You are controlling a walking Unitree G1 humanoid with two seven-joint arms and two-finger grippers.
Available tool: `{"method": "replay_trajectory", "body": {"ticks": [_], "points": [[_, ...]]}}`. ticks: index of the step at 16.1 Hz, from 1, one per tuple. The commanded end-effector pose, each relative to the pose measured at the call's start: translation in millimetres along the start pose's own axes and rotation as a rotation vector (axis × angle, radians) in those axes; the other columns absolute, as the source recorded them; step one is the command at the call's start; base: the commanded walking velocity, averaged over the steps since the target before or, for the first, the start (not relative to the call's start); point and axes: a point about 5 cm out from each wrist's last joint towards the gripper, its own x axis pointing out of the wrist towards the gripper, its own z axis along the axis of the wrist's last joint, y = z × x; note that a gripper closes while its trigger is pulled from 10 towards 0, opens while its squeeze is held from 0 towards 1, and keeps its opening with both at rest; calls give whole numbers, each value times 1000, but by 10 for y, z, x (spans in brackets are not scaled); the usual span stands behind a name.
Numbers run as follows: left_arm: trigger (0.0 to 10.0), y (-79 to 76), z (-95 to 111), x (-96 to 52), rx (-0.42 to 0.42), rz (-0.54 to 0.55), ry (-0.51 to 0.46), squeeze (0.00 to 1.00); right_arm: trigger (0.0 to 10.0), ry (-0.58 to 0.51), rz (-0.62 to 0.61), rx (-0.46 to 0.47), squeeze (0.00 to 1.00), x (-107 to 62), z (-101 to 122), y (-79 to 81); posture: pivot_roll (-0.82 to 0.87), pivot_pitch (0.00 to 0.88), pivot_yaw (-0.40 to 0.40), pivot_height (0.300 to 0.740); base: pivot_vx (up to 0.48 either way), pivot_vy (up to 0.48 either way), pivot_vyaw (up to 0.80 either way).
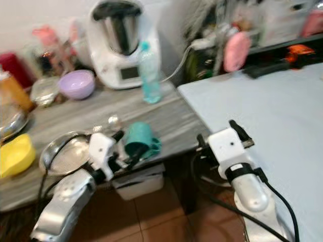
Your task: Setting the table
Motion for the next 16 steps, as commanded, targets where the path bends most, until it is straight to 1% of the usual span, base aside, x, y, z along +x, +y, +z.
{"method": "replay_trajectory", "body": {"ticks": [1, 2, 3, 4, 5, 7, 9, 11, 13, 15, 16], "points": [[10000, 62, 20, -30, 28, 43, -12, 0, 10000, -10, 18, -46, 0, -5, -10, 18, -168, 0, 87, 740, 0, 0, 0], [10000, 79, 12, -41, 38, 59, -11, 0, 10000, -6, 18, -66, 0, -7, -30, 19, -167, 0, 88, 740, 0, 0, 0], [10000, 133, -21, -77, 51, 103, -3, 0, 10000, 6, 21, -79, 0, -11, -84, 20, -167, 0, 89, 740, 0, 0, 0], [10000, 149, -29, -93, 54, 111, -2, 0, 10000, 11, 28, -78, 0, -8, -105, 20, -164, 0, 89, 740, 0, 0, 0], [10000, 150, -42, -108, 61, 106, 7, 0, 10000, 15, 54, -102, 0, 2, -131, 27, -164, 0, 90, 740, 0, 0, 0], [10000, 118, -46, -112, 70, 76, 8, 0, 10000, 33, 72, -107, 0, 59, -201, -10, -162, 6, 96, 740, 0, 0, 0], [10000, 98, -19, -96, 97, 52, 1, 0, 10000, 51, 86, -118, 0, 123, -244, -26, -164, 16, 100, 740, 0, 0, 0], [10000, 78, -18, -87, 87, 48, -3, 0, 10000, 64, 98, -125, 0, 257, -309, -9, -163, 22, 104, 740, 0, 0, 0], [10000, 69, -12, -94, 86, 46, -4, 0, 10000, 51, 96, -97, 0, 393, -302, 5, -152, 33, 100, 740, 0, 0, 0], [10000, 83, -5, -117, 89, 54, -6, 0, 10000, 26, 120, -82, 0, 494, -249, 78, -146, 35, 97, 740, 0, 0, 0], [10000, 102, 0, -135, 93, 68, -8, 0, 10000, 5, 148, -73, 0, 545, -206, 161, -140, 37, 94, 740, 0, 0, 0]]}}
